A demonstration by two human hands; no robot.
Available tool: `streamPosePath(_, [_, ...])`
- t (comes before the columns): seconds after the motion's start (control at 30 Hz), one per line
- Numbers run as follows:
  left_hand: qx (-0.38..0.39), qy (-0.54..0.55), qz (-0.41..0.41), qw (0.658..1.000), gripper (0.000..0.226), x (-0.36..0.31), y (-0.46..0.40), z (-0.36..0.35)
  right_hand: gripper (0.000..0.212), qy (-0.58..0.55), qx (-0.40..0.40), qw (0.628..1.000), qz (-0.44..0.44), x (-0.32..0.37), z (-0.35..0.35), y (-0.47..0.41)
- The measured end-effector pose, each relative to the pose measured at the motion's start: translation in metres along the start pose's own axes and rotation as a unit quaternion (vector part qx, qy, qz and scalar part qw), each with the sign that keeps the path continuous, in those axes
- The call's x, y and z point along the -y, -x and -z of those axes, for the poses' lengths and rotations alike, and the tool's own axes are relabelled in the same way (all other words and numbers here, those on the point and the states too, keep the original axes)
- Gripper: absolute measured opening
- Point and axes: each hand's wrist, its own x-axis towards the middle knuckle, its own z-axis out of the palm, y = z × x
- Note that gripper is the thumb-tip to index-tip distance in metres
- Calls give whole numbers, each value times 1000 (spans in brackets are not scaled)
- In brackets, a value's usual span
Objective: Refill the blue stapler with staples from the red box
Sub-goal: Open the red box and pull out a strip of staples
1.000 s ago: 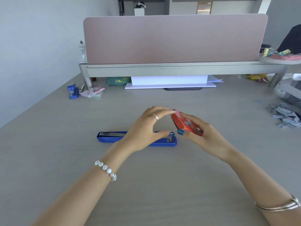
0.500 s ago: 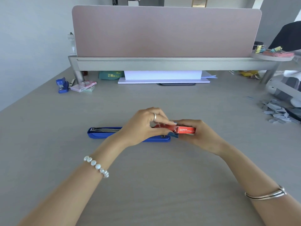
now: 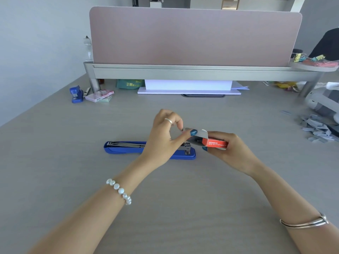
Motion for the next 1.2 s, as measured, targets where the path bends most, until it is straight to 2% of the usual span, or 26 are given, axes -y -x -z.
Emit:
streamPosePath(0.1, [42, -45, 52, 997, 10, 7, -2, 1, 42, 47, -43, 998, 19, -5, 0, -2])
streamPosePath(0.17, [76, -52, 74, 993, 16, 7, 0, -1, 48, 88, -58, 993, 45, -7, 0, -1])
streamPosePath(0.23, [92, -28, 106, 990, 23, 4, 1, -3, 52, 134, -73, 986, 62, -8, 0, -1])
streamPosePath(0.4, [73, 72, 209, 973, 26, -9, 1, -7, 59, 204, -122, 968, 83, -4, 0, -4])
streamPosePath(0.63, [90, 298, 355, 881, 21, -14, 0, -6, 57, 263, -123, 949, 119, 2, -9, -9])
streamPosePath(0.77, [92, 357, 389, 845, 18, -15, -1, -6, 54, 290, -122, 940, 135, 6, -9, -8])
streamPosePath(0.9, [91, 390, 402, 823, 21, -14, -1, -6, 57, 309, -123, 934, 132, 8, -7, -7])
streamPosePath(1.2, [85, 400, 395, 823, 10, -16, 0, -4, 60, 254, -137, 953, 93, 5, -10, -4])
